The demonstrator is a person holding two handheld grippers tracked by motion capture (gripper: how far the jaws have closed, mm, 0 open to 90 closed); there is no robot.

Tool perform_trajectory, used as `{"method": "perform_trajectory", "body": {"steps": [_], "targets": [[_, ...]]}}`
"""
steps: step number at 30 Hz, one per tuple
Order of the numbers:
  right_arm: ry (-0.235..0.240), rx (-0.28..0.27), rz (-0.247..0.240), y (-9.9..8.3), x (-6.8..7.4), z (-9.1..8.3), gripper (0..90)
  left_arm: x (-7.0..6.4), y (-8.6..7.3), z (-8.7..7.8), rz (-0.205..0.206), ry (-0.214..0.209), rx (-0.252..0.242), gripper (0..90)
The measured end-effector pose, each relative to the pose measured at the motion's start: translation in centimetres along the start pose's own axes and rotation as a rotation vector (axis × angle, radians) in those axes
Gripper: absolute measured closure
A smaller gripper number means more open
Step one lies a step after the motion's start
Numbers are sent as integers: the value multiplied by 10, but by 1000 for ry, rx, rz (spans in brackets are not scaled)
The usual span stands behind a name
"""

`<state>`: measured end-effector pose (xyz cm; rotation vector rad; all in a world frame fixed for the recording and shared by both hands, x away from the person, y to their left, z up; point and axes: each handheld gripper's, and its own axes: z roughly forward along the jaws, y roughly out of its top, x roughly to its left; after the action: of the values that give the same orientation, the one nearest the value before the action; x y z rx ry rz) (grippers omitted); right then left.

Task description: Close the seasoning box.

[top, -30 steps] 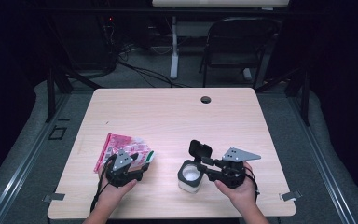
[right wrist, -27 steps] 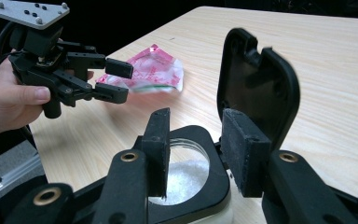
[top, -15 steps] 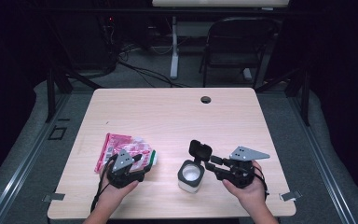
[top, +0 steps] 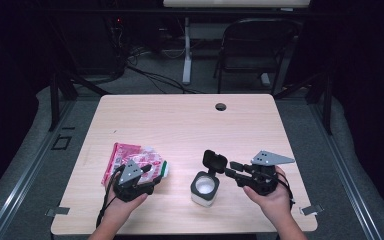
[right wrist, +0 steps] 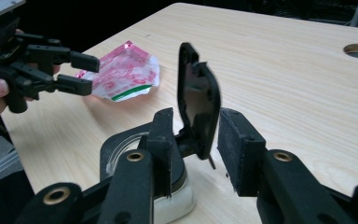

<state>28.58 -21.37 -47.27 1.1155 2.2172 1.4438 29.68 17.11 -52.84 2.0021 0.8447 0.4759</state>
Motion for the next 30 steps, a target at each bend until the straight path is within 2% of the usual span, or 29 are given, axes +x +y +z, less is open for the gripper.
{"method": "perform_trajectory", "body": {"steps": [6,10,22,30], "targets": [[-34,19,-6,9,-5,-1,651,0,0,-1,-2,-2,-1,450],[-22,32,-5,15,-9,1,646,-1,1,-1,-3,-5,-4,450],[-15,106,-38,23,-10,28,613,-4,2,-2,11,-12,-8,447],[-3,128,-38,24,-12,41,613,-3,2,-1,9,-11,-9,448]]}}
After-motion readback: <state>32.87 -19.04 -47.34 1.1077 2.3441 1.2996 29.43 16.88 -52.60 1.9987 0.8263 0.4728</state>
